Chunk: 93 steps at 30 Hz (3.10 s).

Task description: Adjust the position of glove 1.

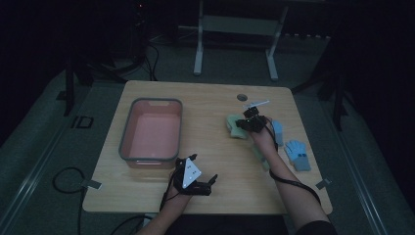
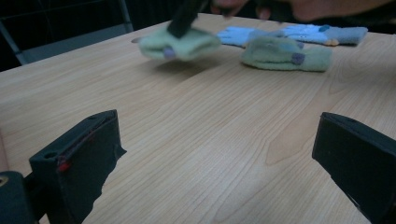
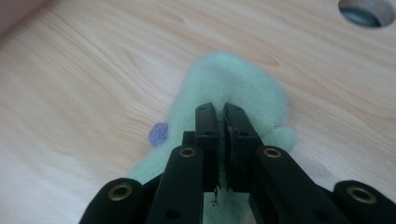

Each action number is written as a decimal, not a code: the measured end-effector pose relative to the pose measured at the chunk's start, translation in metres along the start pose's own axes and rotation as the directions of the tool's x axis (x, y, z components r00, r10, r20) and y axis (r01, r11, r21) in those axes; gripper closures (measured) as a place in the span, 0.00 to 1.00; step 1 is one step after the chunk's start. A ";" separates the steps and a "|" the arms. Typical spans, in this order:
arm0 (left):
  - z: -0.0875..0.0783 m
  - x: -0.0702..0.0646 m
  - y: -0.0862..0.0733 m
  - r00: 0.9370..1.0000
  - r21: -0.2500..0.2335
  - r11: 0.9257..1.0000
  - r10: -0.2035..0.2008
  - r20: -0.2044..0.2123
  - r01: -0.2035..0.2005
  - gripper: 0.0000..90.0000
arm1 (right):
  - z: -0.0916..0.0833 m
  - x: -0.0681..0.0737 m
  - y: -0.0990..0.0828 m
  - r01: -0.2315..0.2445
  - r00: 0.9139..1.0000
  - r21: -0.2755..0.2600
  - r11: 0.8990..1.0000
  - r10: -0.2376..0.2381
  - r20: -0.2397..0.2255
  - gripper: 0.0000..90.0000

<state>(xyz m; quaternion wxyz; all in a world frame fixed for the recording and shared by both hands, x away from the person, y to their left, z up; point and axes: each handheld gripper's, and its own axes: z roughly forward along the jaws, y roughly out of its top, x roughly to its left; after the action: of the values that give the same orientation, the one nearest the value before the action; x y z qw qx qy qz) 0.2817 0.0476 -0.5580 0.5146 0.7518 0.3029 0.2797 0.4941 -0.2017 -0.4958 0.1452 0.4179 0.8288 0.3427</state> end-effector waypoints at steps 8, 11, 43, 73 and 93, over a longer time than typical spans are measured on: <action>0.000 0.000 0.000 1.000 -0.004 1.000 -0.001 -0.004 0.001 0.02 | -0.042 0.034 0.013 0.070 0.997 -0.063 0.996 -0.071 -0.015 0.95; 0.000 0.000 0.000 1.000 -0.003 1.000 -0.002 -0.003 0.002 0.02 | -0.057 0.046 0.013 0.107 0.994 -0.083 0.991 -0.109 -0.015 0.95; -0.001 0.001 0.000 1.000 -0.009 1.000 -0.005 0.001 0.005 0.02 | -0.028 0.112 -0.064 0.013 0.997 -0.037 0.999 -0.010 0.083 0.95; 0.000 0.000 0.000 1.000 -0.004 1.000 0.001 0.002 -0.001 0.02 | -0.059 0.051 -0.072 0.070 0.997 -0.069 0.995 -0.068 0.029 0.70; 0.000 -0.002 0.000 1.000 -0.005 1.000 0.016 -0.005 -0.016 0.02 | -0.078 -0.028 -0.126 0.075 0.997 0.022 0.997 -0.076 0.025 0.69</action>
<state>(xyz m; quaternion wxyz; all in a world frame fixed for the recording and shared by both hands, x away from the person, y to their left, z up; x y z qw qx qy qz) 0.2802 0.0463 -0.5583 0.5133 0.7523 0.2974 0.2866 0.3954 -0.3109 -0.5277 0.1644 0.3922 0.8455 0.3230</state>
